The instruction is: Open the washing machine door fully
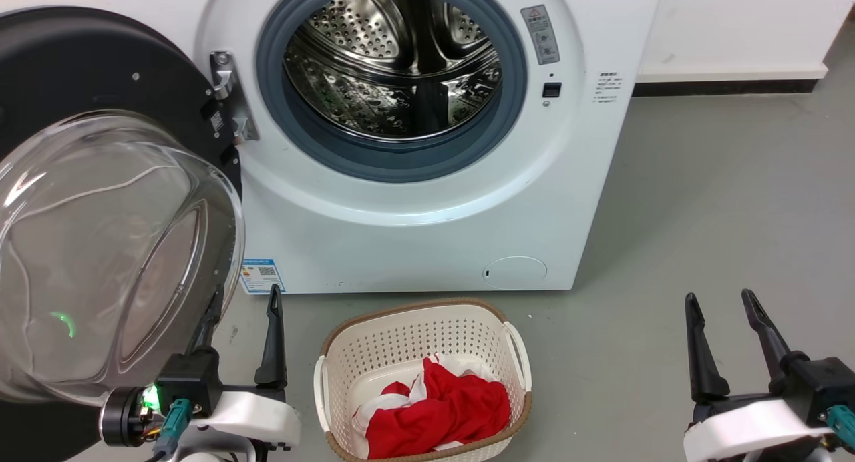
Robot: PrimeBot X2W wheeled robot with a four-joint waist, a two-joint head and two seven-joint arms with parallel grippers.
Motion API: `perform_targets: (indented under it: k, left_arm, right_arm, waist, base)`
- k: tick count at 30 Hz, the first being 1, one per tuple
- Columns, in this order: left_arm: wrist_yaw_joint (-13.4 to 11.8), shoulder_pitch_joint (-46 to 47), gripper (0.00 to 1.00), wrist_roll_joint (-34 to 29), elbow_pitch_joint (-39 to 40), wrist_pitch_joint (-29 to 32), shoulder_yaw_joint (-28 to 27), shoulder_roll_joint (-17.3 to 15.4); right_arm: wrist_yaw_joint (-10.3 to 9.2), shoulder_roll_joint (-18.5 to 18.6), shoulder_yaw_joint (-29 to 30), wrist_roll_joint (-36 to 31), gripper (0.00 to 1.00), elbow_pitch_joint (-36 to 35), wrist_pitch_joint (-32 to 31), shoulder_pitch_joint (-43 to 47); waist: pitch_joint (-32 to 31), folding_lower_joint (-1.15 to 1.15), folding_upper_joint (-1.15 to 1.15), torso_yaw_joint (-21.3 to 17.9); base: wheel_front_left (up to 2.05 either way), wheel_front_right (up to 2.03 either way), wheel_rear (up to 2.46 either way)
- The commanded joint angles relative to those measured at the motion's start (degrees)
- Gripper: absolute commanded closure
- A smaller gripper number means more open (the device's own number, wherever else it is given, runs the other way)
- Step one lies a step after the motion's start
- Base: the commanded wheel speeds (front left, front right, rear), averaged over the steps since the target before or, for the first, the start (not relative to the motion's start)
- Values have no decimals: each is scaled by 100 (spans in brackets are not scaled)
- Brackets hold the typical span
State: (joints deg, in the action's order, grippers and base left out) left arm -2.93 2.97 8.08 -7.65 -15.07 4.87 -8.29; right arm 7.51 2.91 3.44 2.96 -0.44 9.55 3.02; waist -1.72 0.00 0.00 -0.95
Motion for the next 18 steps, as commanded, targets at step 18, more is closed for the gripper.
perform_targets:
  k: [18]
  left_arm:
    - [47,87,0,-54,-179,-14,-90,86]
  right_arm:
    - [-3,-8,-74,64,0,91,31,41]
  waist:
    - [30,0,0,-48]
  base:
    - [0,0,0]
